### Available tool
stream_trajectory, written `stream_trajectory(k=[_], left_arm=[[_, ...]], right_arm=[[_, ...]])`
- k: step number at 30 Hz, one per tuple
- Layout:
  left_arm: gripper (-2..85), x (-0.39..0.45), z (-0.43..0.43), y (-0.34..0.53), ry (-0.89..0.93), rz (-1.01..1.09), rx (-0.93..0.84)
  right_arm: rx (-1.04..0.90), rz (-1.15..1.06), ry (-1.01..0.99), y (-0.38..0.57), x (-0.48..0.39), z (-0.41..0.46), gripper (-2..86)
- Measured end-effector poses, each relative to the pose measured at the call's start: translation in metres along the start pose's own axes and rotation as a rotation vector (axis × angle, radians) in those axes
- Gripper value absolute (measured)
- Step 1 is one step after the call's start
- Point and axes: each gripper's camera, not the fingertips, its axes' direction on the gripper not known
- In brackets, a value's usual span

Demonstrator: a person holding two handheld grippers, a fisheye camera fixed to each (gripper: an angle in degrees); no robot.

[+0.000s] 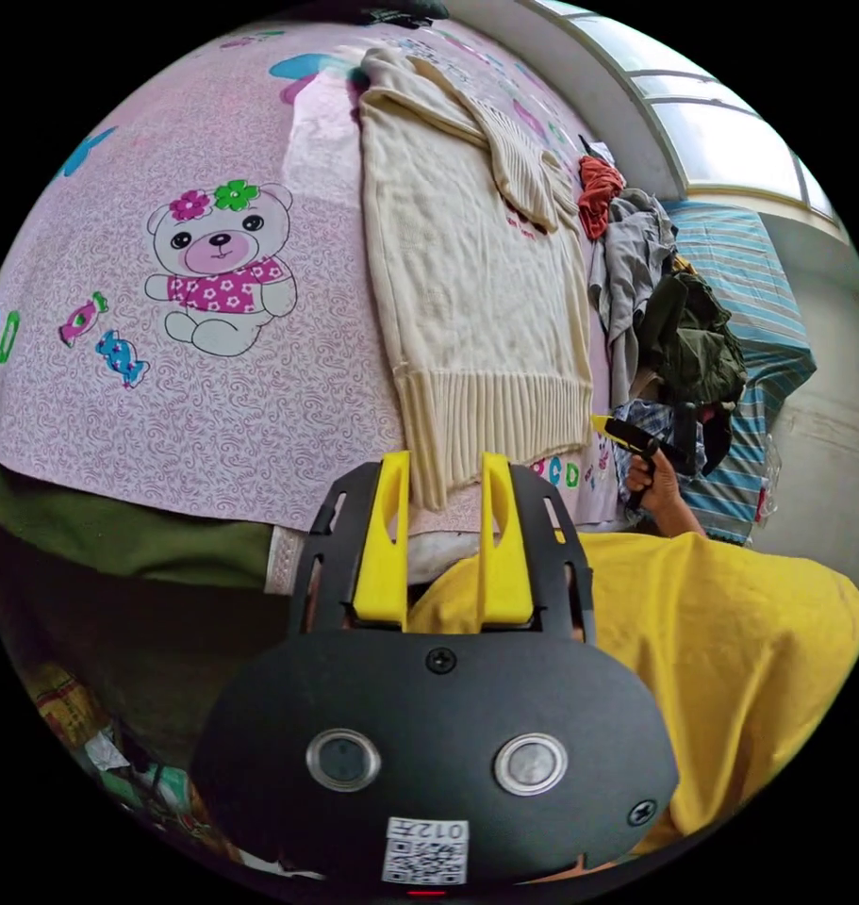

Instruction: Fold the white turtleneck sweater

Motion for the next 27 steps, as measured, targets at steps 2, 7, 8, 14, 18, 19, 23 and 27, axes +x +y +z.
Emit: stream_trajectory(k=[2, 7, 8, 14, 18, 19, 23, 27], left_arm=[[9.5, -0.001, 0.003, 0.005, 0.030, -0.011, 0.006], [8.2, 0.001, 0.007, 0.013, -0.077, -0.013, 0.003], [7.7, 0.000, 0.006, 0.017, -0.086, -0.018, 0.001], [6.6, -0.001, -0.001, 0.045, -0.120, -0.025, 0.005], [5.3, -0.007, 0.007, 0.050, -0.153, -0.028, -0.050], [5.1, -0.009, 0.008, 0.051, -0.165, -0.024, -0.054], [3.5, -0.036, 0.001, 0.059, -0.056, -0.030, -0.069], [2.5, -0.069, -0.031, 0.088, 0.217, -0.043, 0.036]], right_arm=[[-0.003, -0.001, -0.034, 0.006, 0.005, -0.002, 7.2], [-0.032, -0.026, -0.043, 0.017, 0.014, -0.007, 6.9], [-0.035, -0.030, -0.042, 0.018, 0.014, -0.008, 6.9], [-0.060, -0.056, -0.032, 0.031, 0.020, -0.020, 6.8], [-0.072, -0.044, -0.010, 0.038, 0.028, -0.027, 4.4], [-0.075, -0.045, -0.010, 0.039, 0.030, -0.029, 3.8], [-0.090, -0.032, -0.062, 0.043, 0.041, -0.038, 2.7], [-0.078, -0.061, -0.174, 0.053, 0.048, -0.065, 2.2]])
